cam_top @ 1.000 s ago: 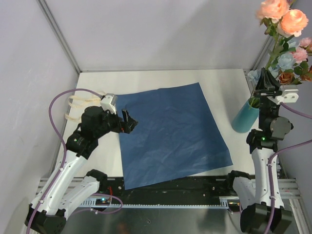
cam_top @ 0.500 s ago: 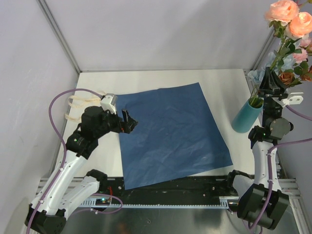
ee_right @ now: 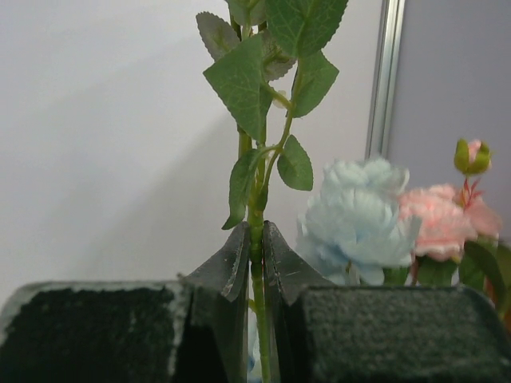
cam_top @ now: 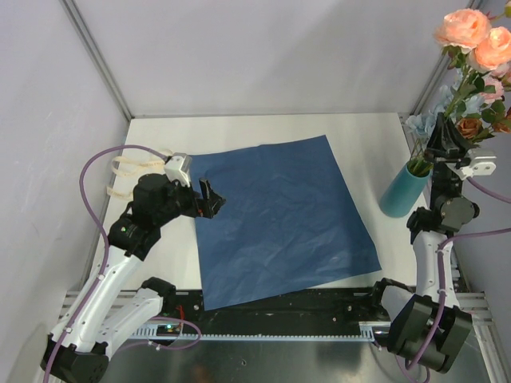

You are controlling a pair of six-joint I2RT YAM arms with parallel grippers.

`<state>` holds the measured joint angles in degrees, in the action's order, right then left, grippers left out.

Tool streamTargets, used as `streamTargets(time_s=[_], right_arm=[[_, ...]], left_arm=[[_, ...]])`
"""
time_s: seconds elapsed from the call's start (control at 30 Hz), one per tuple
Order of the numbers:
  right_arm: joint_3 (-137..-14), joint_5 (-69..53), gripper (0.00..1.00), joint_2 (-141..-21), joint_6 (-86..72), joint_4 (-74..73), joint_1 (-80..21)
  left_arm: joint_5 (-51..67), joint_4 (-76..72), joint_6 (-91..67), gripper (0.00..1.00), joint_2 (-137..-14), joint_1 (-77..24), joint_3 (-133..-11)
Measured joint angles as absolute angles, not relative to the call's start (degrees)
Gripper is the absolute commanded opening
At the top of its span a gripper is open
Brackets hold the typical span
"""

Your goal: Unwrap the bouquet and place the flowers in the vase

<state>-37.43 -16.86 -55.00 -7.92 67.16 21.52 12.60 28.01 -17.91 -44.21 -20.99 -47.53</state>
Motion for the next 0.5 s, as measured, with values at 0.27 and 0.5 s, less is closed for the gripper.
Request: streamTargets(time_s=[0.27, 0.5], right_arm=[[-27.3, -13.5, 0.00, -54.3, -5.6, 66.3, 20.3], [-24.1, -9.8, 0.00, -53.3, -5.4, 63.3, 19.9]], left_arm=[[12.6, 28.0, -17.9, 0.99, -44.3, -20.8, -47.5], [12.6, 28.0, -17.9, 0.99, -44.6, -20.8, -47.5]])
